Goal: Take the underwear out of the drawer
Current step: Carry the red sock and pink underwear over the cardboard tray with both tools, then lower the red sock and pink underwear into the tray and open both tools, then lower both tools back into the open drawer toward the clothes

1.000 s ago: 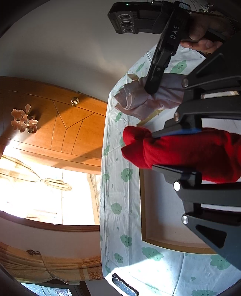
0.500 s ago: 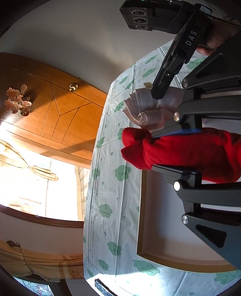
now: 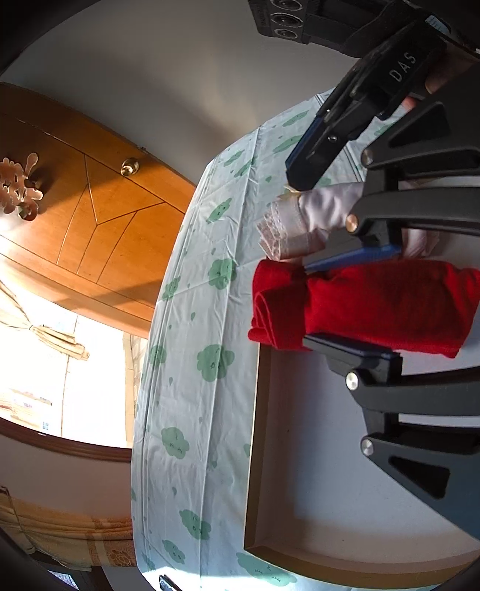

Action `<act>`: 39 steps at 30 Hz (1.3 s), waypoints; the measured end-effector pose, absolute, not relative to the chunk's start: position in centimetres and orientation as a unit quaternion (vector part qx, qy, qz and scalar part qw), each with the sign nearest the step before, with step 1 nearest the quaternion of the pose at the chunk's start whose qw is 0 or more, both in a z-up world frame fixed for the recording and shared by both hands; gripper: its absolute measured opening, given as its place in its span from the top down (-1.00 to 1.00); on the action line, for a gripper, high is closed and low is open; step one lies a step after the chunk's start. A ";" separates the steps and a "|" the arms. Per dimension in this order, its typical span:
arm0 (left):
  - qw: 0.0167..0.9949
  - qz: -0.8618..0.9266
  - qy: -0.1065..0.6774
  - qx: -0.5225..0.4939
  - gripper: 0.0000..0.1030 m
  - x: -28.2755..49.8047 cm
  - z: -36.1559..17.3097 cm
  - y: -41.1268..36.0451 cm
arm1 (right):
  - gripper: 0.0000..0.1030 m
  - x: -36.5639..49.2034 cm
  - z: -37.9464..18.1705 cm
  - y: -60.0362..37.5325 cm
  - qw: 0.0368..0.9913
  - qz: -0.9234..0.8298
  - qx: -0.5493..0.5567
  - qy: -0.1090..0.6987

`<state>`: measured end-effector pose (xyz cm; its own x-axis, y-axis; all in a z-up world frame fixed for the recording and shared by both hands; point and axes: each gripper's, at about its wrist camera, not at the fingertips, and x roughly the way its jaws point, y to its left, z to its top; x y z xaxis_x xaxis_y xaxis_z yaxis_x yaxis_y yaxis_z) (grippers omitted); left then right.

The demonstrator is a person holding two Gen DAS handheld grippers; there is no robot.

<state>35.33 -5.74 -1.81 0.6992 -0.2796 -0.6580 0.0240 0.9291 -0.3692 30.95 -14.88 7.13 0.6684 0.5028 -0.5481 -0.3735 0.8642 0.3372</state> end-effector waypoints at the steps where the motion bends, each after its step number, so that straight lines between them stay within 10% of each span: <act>1: 0.907 -0.088 0.376 -0.167 0.29 35.2 -1.7 -5.8 | 0.00 30.7 7.3 -15.0 0.911 0.240 0.097 0.321; 39: 0.927 -0.197 0.315 -0.050 -0.18 14.4 -1.0 -5.8 | -0.37 7.9 6.1 -18.3 0.901 0.352 0.025 0.252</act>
